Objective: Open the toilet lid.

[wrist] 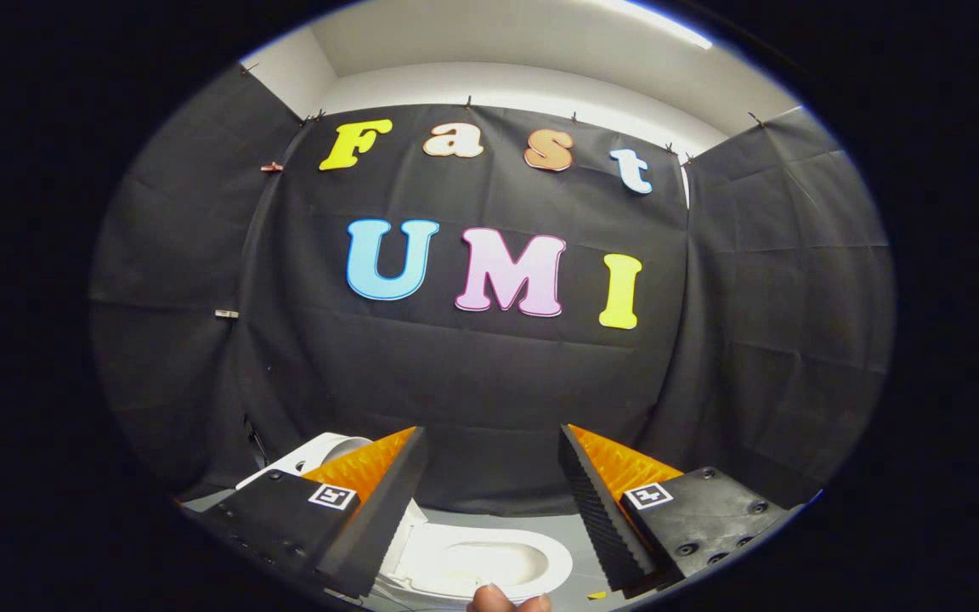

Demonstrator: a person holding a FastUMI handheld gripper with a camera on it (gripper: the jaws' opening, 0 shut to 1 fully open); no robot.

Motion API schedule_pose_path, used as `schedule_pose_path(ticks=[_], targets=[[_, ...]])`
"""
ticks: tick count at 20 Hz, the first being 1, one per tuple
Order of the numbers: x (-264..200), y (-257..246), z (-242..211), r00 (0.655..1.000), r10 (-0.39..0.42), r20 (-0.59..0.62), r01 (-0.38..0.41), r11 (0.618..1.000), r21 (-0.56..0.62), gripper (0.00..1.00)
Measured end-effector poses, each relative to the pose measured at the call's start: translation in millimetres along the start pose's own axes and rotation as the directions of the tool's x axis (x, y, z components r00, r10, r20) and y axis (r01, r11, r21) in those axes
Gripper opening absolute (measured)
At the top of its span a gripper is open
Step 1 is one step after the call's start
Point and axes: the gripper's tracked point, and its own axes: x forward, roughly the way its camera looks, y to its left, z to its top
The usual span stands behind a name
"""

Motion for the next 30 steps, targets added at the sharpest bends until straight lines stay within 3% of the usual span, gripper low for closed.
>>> schedule_pose_path(ticks=[14, 20, 26, 30], targets=[[-37.6, -142.0, 18.9, 0.992, -0.112, 0.057, 0.109, 0.993, 0.044, 0.98], [-47.1, -174.9, 4.0, 0.987, -0.15, 0.057, 0.147, 0.988, 0.044, 0.98], [-60.9, -194.1, -1.7, 0.987, -0.151, 0.061, 0.145, 0.985, 0.099, 0.98], [-65.7, -207.8, -1.8, 0.986, -0.153, 0.069, 0.147, 0.986, 0.075, 0.98]])
